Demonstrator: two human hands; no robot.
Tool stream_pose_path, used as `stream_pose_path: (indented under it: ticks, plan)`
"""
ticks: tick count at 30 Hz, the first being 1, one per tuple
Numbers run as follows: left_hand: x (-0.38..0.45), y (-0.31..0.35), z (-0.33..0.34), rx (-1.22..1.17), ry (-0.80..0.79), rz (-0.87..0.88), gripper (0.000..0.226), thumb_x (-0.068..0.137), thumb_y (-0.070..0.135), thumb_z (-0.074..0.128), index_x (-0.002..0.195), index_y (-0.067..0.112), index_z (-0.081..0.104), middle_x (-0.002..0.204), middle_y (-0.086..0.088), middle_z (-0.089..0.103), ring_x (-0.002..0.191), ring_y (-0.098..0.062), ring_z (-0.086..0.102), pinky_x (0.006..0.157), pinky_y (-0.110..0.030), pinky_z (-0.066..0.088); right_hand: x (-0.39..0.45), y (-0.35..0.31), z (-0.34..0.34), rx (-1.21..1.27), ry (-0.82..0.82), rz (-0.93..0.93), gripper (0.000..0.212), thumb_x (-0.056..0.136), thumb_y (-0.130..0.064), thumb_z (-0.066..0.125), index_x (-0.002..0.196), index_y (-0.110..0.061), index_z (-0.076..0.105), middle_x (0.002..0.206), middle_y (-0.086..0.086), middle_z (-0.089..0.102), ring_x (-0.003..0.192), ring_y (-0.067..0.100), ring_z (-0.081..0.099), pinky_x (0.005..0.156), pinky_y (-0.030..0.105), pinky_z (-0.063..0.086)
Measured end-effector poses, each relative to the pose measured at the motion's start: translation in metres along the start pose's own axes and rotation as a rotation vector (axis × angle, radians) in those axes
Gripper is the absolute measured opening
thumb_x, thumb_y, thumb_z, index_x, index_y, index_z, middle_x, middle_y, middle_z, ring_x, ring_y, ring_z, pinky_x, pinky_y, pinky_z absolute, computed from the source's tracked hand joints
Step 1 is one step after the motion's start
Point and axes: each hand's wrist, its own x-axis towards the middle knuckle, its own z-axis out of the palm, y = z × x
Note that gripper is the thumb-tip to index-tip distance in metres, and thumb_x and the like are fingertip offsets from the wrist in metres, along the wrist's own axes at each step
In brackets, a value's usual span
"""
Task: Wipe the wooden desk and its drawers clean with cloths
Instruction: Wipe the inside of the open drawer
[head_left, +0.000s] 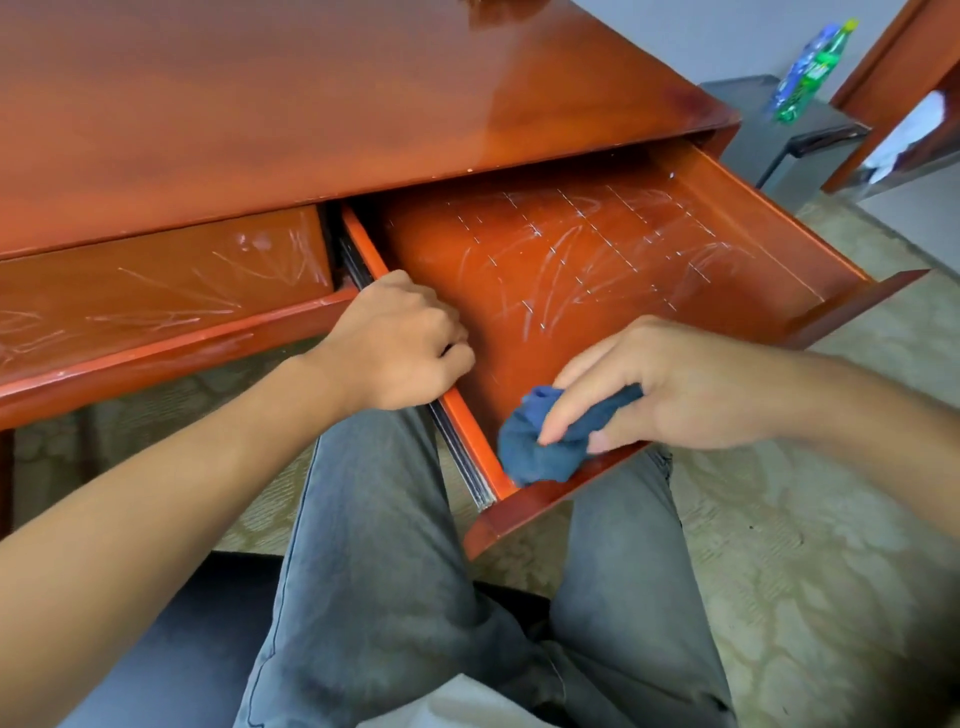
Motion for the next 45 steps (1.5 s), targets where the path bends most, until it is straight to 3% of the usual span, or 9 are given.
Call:
stream_pose_path:
  ticks: [4,10,16,19,25,30,32,38,45]
  plan:
    - [0.002,-0.004,0.000,0.003,0.029,0.039,0.037,0.084,0.043,0.025,0.061,0.023,0.045,0.066,0.002,0.060,0.075,-0.028,0.061,0.081,-0.040,0.044,0.014,-0.019,0.036,-0.062,0.052,-0.153,0.028,0.091,-0.013,0.073,0.114,-0.028,0.078,0.092,-0.021,0.058,0.080,-0.007,0.054,0.068,0.011,0.034]
    - [0.029,0.029,-0.022,-0.022,-0.296,-0.013,0.019,0.085,0.027,0.050,0.066,0.029,0.053,0.077,0.007,0.064,0.086,-0.024,0.064,0.071,-0.030,0.042,-0.022,0.016,0.016,-0.138,0.153,0.011,0.027,0.093,-0.018,0.071,0.117,-0.030,0.075,0.087,-0.025,0.054,0.081,-0.008,0.052,0.068,0.011,0.033]
    - [0.055,0.063,-0.019,-0.188,-0.285,0.106,0.020,0.083,0.024,0.050,0.090,0.030,0.067,0.087,0.011,0.071,0.084,-0.015,0.065,0.078,-0.035,0.055,-0.065,0.102,-0.042,-0.415,0.343,0.413,0.027,0.096,-0.023,0.067,0.122,-0.030,0.073,0.113,-0.008,0.067,0.105,0.016,0.060,0.092,0.039,0.047]
    - [0.050,0.068,-0.009,-0.187,-0.263,0.126,0.016,0.082,0.022,0.049,0.084,0.026,0.064,0.079,0.010,0.067,0.075,-0.016,0.061,0.069,-0.031,0.049,-0.069,0.117,-0.046,-0.479,0.372,0.518,0.018,0.098,-0.026,0.061,0.112,-0.028,0.073,0.102,-0.006,0.060,0.099,0.022,0.060,0.087,0.041,0.047]
    - [0.045,0.068,-0.002,-0.109,-0.234,0.118,0.011,0.078,0.030,0.050,0.070,0.022,0.047,0.068,-0.002,0.058,0.078,-0.031,0.064,0.059,-0.034,0.038,-0.029,0.008,0.040,-0.394,0.441,0.095,0.018,0.090,-0.036,0.060,0.099,-0.024,0.070,0.097,0.000,0.055,0.079,0.029,0.064,0.069,0.044,0.054]
    - [0.041,0.066,-0.002,-0.108,-0.198,0.154,0.017,0.084,0.028,0.057,0.073,0.030,0.044,0.068,0.008,0.053,0.060,-0.015,0.053,0.051,-0.034,0.042,-0.016,-0.033,0.065,-0.339,0.362,-0.053,0.014,0.092,-0.027,0.065,0.094,-0.013,0.065,0.092,0.005,0.047,0.065,0.032,0.054,0.056,0.040,0.047]
    - [0.040,0.070,-0.001,-0.118,-0.143,0.205,0.005,0.083,0.037,0.048,0.084,0.034,0.052,0.080,0.013,0.056,0.070,-0.014,0.061,0.055,-0.033,0.050,-0.028,-0.007,0.044,-0.385,0.381,0.046,0.020,0.098,-0.035,0.057,0.106,-0.021,0.067,0.096,-0.003,0.045,0.074,0.029,0.059,0.065,0.039,0.048]
    - [0.038,0.072,0.009,-0.088,-0.145,0.352,0.049,0.096,0.044,0.036,0.136,0.039,0.062,0.143,0.013,0.058,0.128,-0.012,0.058,0.101,-0.039,0.056,-0.083,0.153,-0.052,-0.479,0.547,0.577,0.020,0.102,-0.029,0.055,0.112,-0.024,0.070,0.102,-0.004,0.051,0.097,0.023,0.059,0.086,0.041,0.048]
    - [0.038,0.062,0.022,-0.074,-0.187,0.371,0.047,0.103,0.056,0.039,0.149,0.048,0.045,0.157,0.025,0.041,0.143,0.002,0.039,0.115,-0.023,0.036,-0.092,0.223,-0.100,-0.458,0.640,0.911,0.026,0.100,-0.023,0.055,0.122,-0.019,0.069,0.110,0.003,0.052,0.108,0.030,0.057,0.085,0.036,0.045]
